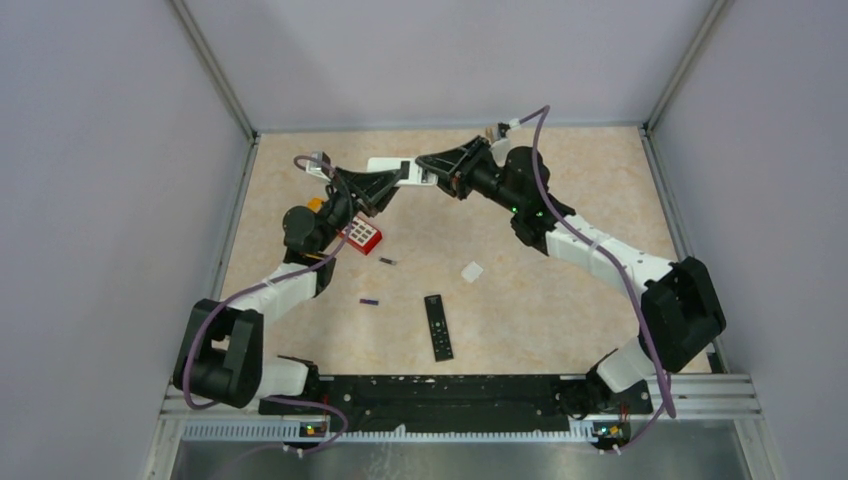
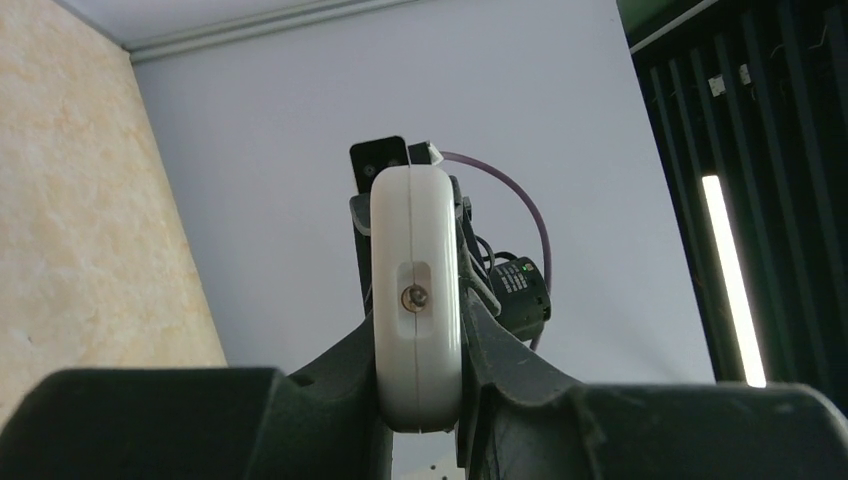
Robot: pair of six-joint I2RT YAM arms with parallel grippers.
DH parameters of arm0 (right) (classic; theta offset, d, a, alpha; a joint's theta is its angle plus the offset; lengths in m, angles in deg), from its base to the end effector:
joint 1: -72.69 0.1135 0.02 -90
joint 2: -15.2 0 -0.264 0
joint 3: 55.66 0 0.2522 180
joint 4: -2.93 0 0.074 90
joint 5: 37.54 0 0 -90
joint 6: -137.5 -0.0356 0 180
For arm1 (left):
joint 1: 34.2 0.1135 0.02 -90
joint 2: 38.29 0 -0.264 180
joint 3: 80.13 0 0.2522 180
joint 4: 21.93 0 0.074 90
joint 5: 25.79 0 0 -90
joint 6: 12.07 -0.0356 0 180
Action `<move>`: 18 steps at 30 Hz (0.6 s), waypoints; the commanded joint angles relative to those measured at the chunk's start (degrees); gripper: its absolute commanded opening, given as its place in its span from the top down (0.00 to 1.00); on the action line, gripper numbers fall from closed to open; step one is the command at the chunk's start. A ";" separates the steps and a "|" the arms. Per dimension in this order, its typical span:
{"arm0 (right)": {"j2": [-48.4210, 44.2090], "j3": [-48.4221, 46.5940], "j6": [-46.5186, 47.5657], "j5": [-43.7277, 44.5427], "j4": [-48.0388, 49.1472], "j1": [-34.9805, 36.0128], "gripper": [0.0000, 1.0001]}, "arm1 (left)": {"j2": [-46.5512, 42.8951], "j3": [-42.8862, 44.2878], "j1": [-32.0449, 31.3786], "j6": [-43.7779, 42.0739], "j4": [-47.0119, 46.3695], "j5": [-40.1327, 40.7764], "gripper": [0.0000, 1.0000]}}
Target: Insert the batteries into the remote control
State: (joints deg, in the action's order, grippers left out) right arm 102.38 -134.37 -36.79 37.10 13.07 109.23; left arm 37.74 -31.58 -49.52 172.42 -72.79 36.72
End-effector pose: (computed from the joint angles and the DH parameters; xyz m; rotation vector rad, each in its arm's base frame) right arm 0.2874 0.2247 0.3432 0.5169 1.8061 1.7899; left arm 0.2627 -0.0890 0.2952 -0.4818 1.3860 -1.9057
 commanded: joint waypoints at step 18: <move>-3.39 3.65 8.38 -4.11 10.02 -2.90 0.20 | -2.37 -2.25 0.98 -3.71 -4.54 -4.75 1.00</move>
State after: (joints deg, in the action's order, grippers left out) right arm 101.20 -130.87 -29.58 34.09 16.37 107.63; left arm 37.00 -32.35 -48.86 172.38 -72.88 33.49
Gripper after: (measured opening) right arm 0.794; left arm 0.259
